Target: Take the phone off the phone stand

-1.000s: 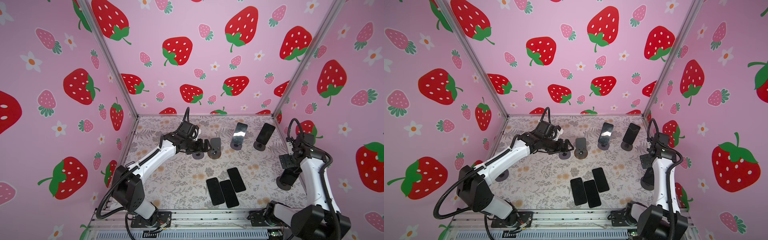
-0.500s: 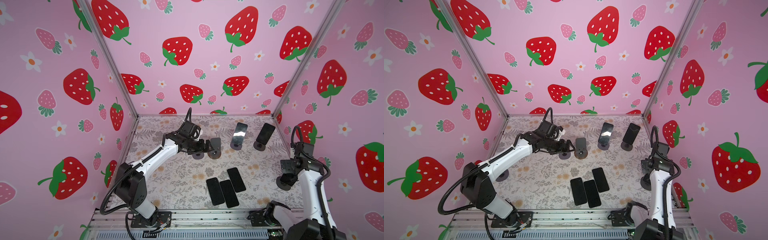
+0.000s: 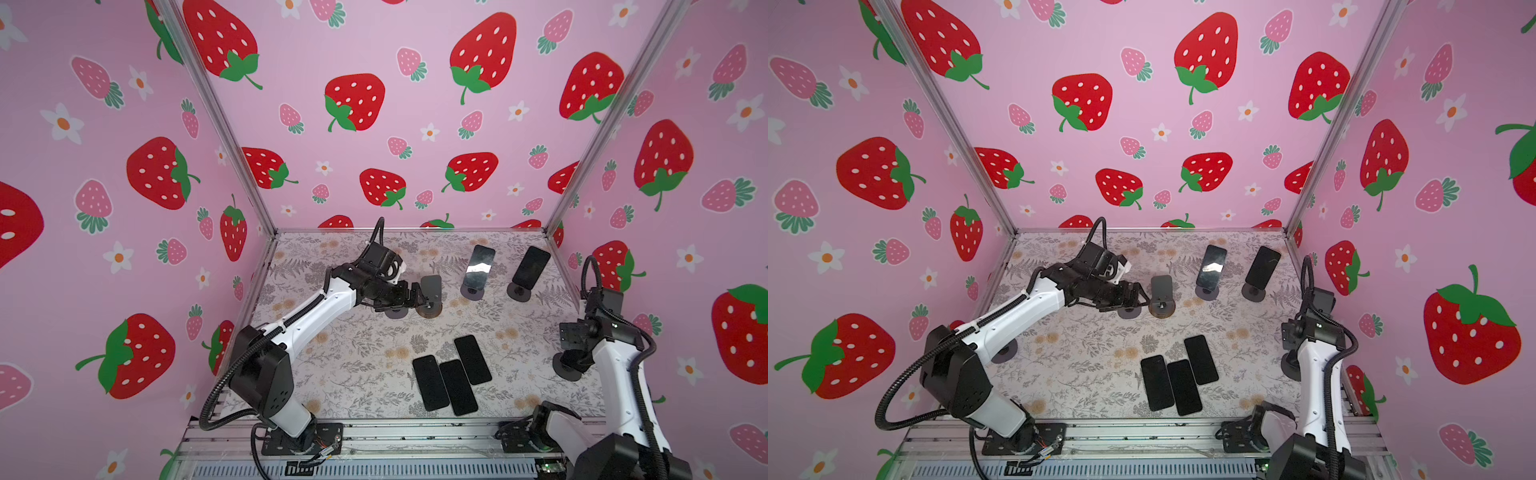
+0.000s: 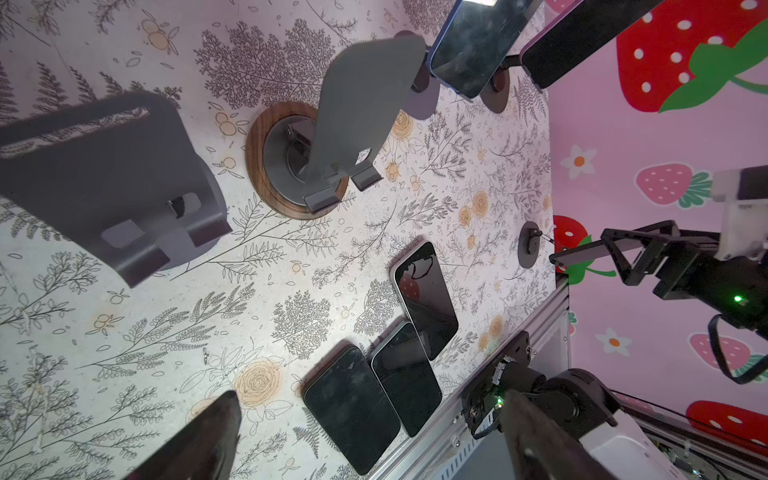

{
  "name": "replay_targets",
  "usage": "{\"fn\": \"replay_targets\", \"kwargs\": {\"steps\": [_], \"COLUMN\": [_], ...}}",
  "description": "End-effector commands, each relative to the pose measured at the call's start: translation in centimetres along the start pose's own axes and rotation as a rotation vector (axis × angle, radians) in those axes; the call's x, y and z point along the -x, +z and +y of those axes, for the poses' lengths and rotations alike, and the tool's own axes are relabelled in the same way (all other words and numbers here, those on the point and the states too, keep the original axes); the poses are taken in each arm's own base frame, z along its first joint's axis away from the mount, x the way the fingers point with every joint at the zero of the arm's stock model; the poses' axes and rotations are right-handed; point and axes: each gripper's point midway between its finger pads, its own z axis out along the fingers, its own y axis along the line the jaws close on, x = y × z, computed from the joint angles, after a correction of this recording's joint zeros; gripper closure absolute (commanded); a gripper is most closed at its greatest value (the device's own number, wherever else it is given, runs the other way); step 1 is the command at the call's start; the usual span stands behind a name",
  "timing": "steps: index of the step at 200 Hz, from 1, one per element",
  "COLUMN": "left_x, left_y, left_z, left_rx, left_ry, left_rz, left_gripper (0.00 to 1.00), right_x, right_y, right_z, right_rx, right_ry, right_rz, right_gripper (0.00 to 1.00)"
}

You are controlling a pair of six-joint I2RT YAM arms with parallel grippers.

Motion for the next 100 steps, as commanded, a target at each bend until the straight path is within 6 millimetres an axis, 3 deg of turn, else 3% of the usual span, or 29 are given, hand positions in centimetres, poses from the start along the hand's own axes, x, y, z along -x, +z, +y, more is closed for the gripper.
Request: {"fn": "replay_targets", "kwargs": {"steps": [1,100], "left_x": [-0.45,-0.40], "left_y": [-0.93,-1.11], "left_z": [-0.55,-0.56], "left_rx": [-0.009,-0.001], "left_ry": [0.019,0.018], "left_rz": [-0.001,-0.011], "left_gripper": [0.01,0.01], "right_x": [-0.57,0.26], "right_y": [0.03,-0.63], "right_z": [0.32,0.25], "right_rx": [0.019,0.029], "right_ry": [0.004,-0.022], "right_rz": [0.012,-0.034], "right_gripper": [0.04,0.13]}}
